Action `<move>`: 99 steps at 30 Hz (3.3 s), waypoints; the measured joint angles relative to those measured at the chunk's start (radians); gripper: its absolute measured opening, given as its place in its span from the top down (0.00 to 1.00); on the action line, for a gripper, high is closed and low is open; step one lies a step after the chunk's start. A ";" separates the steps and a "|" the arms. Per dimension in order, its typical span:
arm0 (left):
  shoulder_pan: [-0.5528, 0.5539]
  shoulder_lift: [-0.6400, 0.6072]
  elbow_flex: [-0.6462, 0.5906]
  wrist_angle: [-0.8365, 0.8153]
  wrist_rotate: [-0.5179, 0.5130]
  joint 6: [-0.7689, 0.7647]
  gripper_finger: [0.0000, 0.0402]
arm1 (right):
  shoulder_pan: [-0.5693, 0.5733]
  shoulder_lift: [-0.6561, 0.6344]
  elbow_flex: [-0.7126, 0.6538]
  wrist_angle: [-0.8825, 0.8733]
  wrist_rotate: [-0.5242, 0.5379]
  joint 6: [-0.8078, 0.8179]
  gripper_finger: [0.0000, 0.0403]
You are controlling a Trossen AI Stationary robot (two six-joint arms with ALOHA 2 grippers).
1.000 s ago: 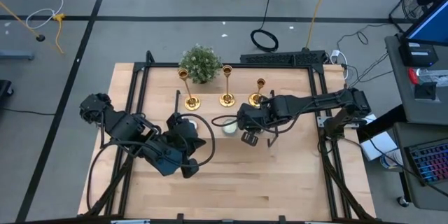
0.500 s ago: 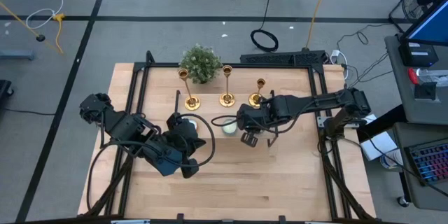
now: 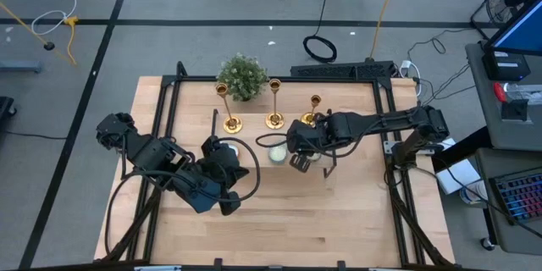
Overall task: Stock candles and holders on shelf
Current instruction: Align the red scented candle with the other scented candles on the shelf
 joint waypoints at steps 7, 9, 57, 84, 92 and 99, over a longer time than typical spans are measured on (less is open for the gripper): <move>-0.001 0.000 0.000 0.000 -0.001 -0.008 0.98 | -0.043 0.000 0.000 -0.076 0.027 0.032 1.00; -0.005 0.000 0.000 0.000 -0.003 -0.007 0.99 | -0.052 0.000 0.000 -0.089 0.024 0.033 1.00; -0.003 0.000 0.000 -0.001 -0.035 0.011 0.98 | -0.070 -0.016 -0.001 -0.137 -0.029 0.037 1.00; 0.032 -0.012 0.000 0.006 -0.032 0.037 0.99 | -0.031 -0.276 0.000 0.203 0.045 -0.048 1.00; 0.040 -0.031 0.000 0.007 -0.029 0.045 0.99 | 0.021 -0.290 0.000 0.281 0.043 -0.092 1.00; 0.043 -0.042 0.000 0.007 -0.028 0.054 0.99 | 0.038 -0.284 0.000 0.238 0.018 -0.055 1.00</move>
